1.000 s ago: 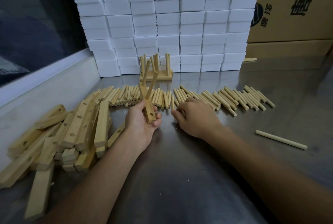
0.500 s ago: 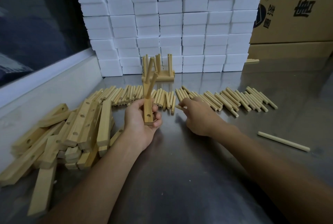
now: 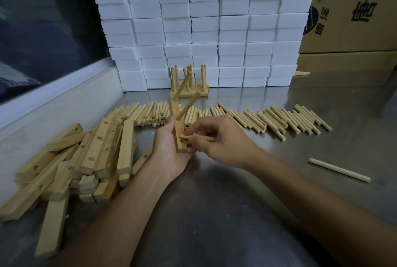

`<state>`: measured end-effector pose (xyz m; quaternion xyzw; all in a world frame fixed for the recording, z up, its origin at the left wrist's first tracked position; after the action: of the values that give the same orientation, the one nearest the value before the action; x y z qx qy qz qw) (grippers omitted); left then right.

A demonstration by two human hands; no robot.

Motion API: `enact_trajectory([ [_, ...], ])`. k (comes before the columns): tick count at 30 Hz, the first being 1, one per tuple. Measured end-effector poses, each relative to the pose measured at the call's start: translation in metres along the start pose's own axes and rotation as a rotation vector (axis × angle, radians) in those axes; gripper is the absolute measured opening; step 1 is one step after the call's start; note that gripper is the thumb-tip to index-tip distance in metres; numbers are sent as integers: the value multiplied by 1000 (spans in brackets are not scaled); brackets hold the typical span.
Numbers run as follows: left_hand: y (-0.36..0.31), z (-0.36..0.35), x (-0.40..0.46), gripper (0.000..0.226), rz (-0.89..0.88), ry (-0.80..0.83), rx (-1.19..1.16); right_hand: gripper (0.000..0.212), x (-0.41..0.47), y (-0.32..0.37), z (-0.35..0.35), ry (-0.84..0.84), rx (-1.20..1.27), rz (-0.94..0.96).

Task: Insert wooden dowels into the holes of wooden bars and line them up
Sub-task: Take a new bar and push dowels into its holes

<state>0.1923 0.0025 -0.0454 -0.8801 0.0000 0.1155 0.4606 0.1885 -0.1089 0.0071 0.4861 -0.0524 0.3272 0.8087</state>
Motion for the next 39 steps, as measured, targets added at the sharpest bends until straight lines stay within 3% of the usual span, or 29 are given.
enact_trajectory([
  [6,0,2,0,41,15,-37,5,17,0,7,2,106,-121,24],
  [16,2,-5,-4,42,-58,-29,93,12,-2,35,-1,109,-649,197],
  [28,5,0,1,37,-115,-136,160,25,-11,35,-9,59,-728,183],
  [39,1,-6,-2,28,-233,-123,287,26,-10,28,-7,18,-662,109],
])
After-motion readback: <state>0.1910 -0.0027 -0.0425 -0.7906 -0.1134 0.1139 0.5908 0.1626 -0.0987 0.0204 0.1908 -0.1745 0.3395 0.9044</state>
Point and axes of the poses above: each hand's wrist, its own x-axis towards the middle knuckle, its own z-axis out of the back of the hand, y = z × x, the point moved 7 cm from there along x, towards the middle knuckle, and after that the axes turned 3 degrees about x, right-handed, at the moved point
